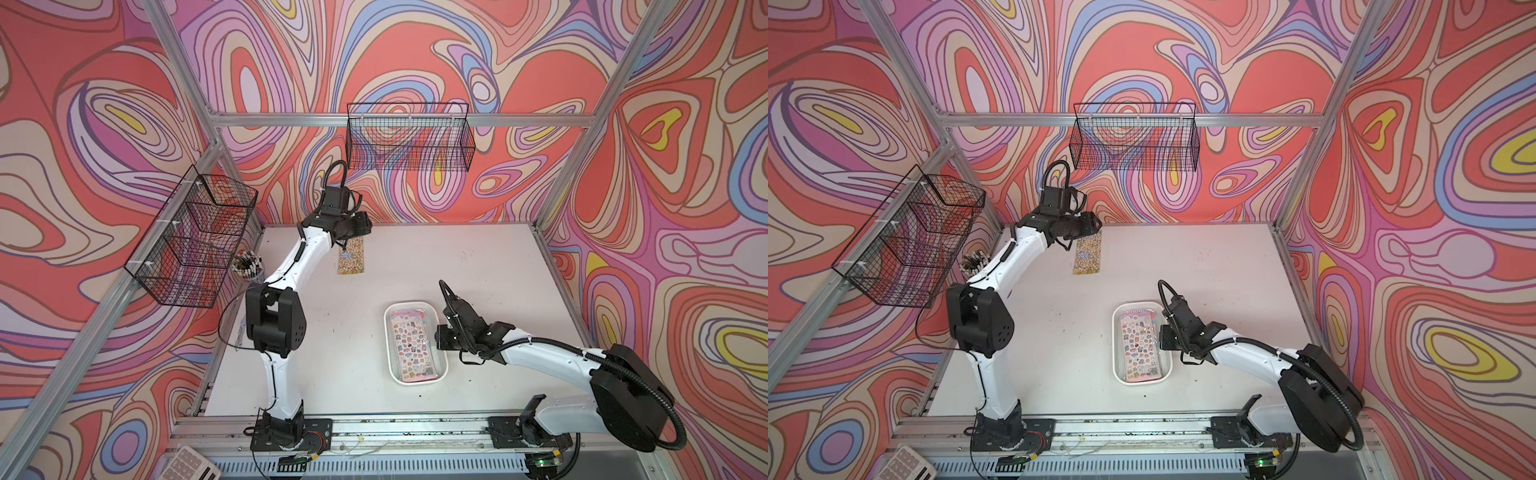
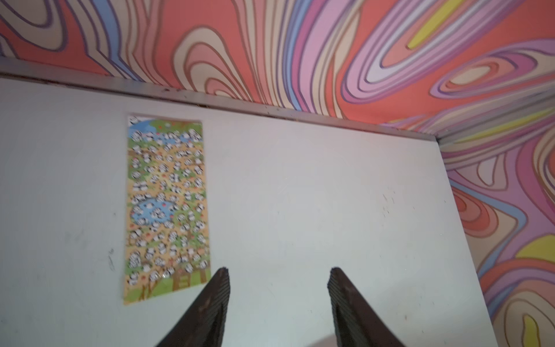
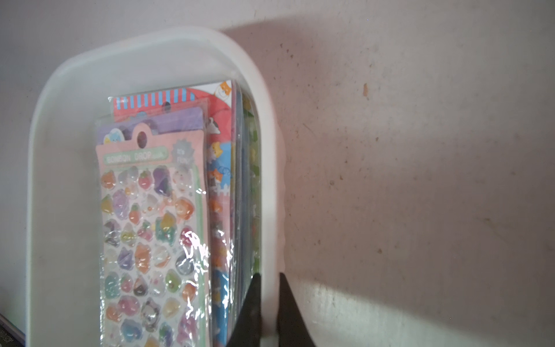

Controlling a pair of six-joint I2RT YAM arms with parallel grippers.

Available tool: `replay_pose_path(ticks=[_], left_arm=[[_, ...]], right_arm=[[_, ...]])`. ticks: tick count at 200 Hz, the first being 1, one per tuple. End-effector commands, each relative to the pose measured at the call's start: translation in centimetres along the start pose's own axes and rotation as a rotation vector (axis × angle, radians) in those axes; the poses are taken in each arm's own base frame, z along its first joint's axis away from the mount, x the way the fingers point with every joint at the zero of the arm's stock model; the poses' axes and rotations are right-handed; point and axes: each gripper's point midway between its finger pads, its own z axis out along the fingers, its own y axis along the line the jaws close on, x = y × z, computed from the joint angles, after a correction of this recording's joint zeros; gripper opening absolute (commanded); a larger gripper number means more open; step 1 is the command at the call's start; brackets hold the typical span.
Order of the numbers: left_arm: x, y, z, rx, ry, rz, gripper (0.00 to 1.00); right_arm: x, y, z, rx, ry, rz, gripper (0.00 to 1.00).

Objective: Take the stickers out of the storage box
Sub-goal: Place the sticker at the center of the board, then pick up the sticker from the storage box.

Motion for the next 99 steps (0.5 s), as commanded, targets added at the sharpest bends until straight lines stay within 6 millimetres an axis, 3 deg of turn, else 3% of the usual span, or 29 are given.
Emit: replay_pose_path(ticks=[1,23,61,86,99], left_arm=[[3.7,-2.2,-2.2,-0.025,0.053,-0.003,0.50],[8.5,-5.3,-4.4,0.019,0.119,-0.004,0.48],[15.9,-5.9,-7.6,0.001,0.211,-0.024,0.45],[21.8,-6.9,-8.0,0.016,0.251,-0.048,0.41],[23.9,-7.1,-8.2,-0.007,0.253,-0.039,0.41]], right_arm=[[-1.4,0.6,-0.4,0.004,-0.041,0.022,0.09],[-1.8,0.7,-0.6,0.007,-0.054,0.023,0.09],[-1.8,0.7,-0.4,-0.003,-0.065,0.029,0.09],[-1.6,0.6,-0.1,-0.015,-0.072,0.041,0.09],[-1.4,0.5,0.1,-0.014,-0.069,0.047,0.09]])
